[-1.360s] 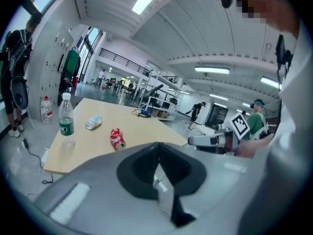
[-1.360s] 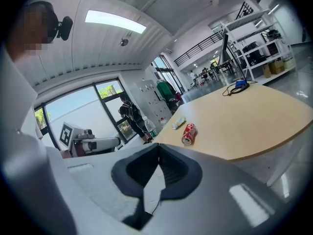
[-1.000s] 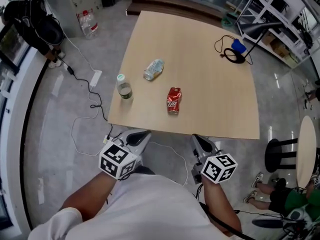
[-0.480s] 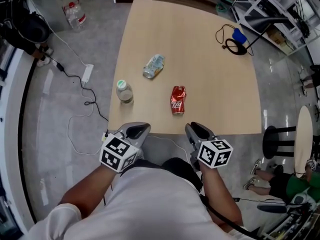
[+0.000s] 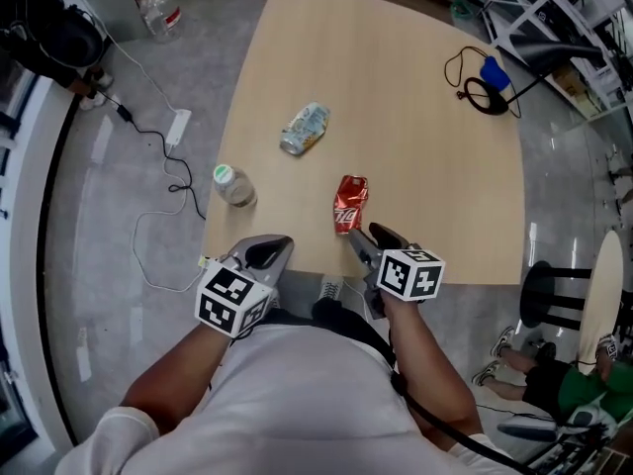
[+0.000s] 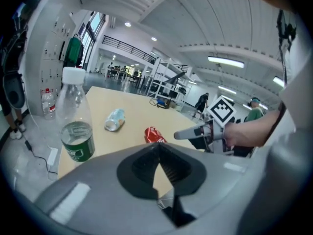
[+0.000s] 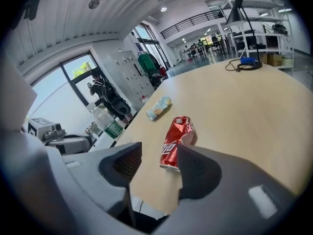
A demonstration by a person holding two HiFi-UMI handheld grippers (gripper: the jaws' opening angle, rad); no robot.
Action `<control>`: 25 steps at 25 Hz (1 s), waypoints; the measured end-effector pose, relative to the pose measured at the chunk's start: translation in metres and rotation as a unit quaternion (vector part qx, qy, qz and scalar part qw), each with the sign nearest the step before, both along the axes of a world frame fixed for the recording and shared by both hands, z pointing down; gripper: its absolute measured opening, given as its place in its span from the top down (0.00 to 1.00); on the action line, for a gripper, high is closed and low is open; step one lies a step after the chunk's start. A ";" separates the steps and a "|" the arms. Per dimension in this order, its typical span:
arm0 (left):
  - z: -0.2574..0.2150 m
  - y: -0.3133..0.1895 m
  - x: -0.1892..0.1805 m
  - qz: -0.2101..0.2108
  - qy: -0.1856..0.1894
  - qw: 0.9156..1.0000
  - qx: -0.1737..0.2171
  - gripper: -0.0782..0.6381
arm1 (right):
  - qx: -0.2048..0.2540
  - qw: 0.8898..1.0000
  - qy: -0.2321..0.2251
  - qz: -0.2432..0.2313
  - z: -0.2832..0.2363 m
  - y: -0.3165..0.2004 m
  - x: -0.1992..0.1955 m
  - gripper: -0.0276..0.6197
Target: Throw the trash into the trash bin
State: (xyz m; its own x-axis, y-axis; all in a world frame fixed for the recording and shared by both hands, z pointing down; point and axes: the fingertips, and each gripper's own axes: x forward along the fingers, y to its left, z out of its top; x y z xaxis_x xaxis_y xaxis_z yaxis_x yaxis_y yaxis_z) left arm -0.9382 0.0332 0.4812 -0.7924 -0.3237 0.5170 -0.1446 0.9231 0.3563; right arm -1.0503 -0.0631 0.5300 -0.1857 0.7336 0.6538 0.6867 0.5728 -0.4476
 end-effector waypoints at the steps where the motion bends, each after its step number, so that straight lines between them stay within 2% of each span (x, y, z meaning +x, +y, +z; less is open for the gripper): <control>1: 0.000 -0.003 -0.004 0.000 0.002 1.000 0.000 0.88 | -0.001 1.000 0.008 -0.001 0.004 0.002 -0.004 0.61; 6: 0.003 -0.010 -0.022 -0.008 0.007 1.000 -0.001 0.88 | 0.007 1.000 0.030 -0.001 0.024 0.013 -0.028 0.57; 14: 0.004 -0.007 -0.030 -0.029 0.009 1.000 -0.007 0.88 | 0.055 0.996 0.059 -0.032 0.057 0.031 -0.040 0.40; 18: 0.008 -0.004 -0.027 -0.045 0.013 0.999 -0.002 0.88 | 0.075 0.994 0.064 -0.042 0.068 0.038 -0.039 0.35; 25: 0.011 -0.001 -0.020 -0.059 0.021 0.998 0.004 0.88 | 0.134 0.987 0.038 -0.081 0.088 0.048 -0.036 0.34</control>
State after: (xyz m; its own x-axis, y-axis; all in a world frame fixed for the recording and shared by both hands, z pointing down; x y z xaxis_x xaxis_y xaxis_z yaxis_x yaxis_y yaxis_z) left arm -0.9583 0.0324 0.4927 -0.8035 -0.2336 0.5476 -0.0201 0.9299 0.3672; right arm -1.0859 -0.0148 0.6184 -0.0241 0.5489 0.8355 0.7495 0.5630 -0.3482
